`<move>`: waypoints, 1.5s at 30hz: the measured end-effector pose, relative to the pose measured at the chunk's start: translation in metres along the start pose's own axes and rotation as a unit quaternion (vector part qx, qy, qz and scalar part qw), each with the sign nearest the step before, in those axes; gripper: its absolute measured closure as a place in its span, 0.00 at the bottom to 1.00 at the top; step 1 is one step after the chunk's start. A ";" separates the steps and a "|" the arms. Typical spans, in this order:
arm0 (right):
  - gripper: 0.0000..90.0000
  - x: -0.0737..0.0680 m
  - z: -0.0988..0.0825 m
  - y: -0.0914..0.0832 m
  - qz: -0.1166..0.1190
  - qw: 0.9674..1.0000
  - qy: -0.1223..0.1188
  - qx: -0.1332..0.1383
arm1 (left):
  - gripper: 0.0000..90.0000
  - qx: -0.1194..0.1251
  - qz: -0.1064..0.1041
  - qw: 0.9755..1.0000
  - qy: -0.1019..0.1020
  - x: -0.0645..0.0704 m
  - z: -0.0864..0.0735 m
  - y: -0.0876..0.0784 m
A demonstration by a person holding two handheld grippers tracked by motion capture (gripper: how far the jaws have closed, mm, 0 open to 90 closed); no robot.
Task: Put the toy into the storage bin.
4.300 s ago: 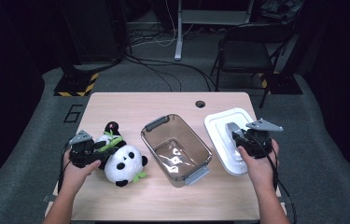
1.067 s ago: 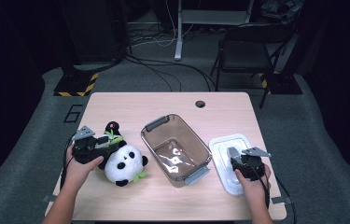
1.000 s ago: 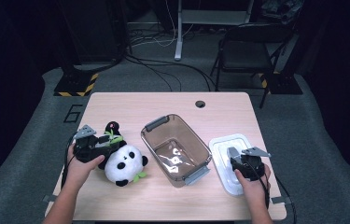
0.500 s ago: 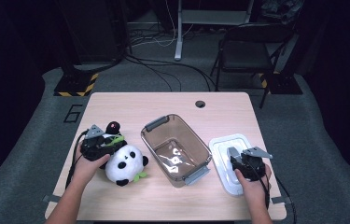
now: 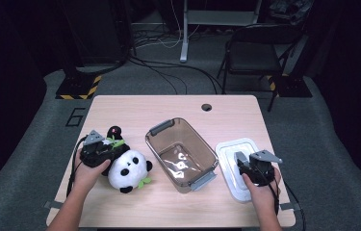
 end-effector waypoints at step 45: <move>0.68 -0.078 0.069 0.002 0.149 0.987 -0.066 0.012 | 0.81 0.030 0.015 0.999 -0.013 -0.007 0.005 -0.042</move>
Point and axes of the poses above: each handheld gripper's, and its own axes: y roughly forward along the jaws, z roughly out of its top, x roughly to its right, the point moved 1 cm from there along y, roughly forward along the jaws, and after that the axes turned 2 degrees about -y, right-handed, at the moved point
